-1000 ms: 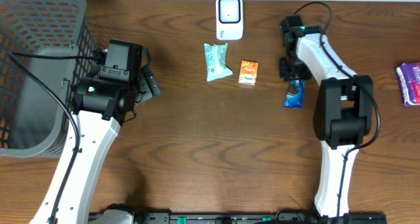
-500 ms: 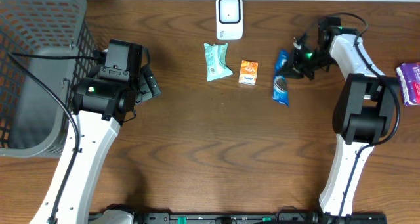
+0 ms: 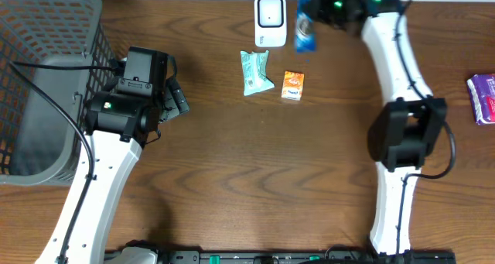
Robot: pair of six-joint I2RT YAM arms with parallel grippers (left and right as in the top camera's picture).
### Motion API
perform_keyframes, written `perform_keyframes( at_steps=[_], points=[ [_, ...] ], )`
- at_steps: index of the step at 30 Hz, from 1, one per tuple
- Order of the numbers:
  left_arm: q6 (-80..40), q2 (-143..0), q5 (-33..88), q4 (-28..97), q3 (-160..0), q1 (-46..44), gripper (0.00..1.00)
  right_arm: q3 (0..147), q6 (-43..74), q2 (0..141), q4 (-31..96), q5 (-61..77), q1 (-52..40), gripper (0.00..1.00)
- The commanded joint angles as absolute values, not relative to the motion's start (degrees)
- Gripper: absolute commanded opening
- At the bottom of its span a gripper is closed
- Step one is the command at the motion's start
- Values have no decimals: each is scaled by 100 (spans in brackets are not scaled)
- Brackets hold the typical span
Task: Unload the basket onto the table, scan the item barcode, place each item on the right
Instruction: 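Lift the Oreo packet up to the scanner face, then carry the Oreo packet right and drop it beside the liner pack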
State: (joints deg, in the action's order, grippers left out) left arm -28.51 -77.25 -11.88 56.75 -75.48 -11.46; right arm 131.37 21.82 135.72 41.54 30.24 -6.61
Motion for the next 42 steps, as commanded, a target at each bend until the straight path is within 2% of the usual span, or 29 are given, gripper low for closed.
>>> perform_keyframes(
  at_steps=[1,5,7,16,20,25,30,36,39,42],
  points=[
    [-2899,-7736,-1157,5695,-7559,-1127,98,13229,3044,13533,3297,1345,-1278,1],
    [-2899,-7736,-1157,5695,-7559,-1127,98,13229,3516,13535,2716,-187,-1809,1],
    [-2899,-7736,-1157,5695,-7559,-1127,98,13229,3614,13568,2477,-440,-1940,1],
    [-2899,-7736,-1157,5695,-7559,-1127,98,13229,3760,13944,2147,-611,-2010,1],
    [-2899,-7736,-1157,5695,-7559,-1127,98,13323,3345,13847,2126,-591,-1892,1],
    [-2899,-7736,-1157,5695,-7559,-1127,98,13631,3076,13303,2961,-609,-1297,1],
    [-2899,-7736,-1157,5695,-7559,-1127,98,13631,2191,12770,4246,-766,-331,1],
    [-2899,-7736,-1157,5695,-7559,-1127,98,13583,-263,12919,5911,-742,862,1],
    [-2899,-7736,-1157,5695,-7559,-1127,98,13583,-1070,13227,6466,-744,1253,1],
    [-2899,-7736,-1157,5695,-7559,-1127,98,13583,-1184,13489,6587,-744,1529,1]
  ],
)
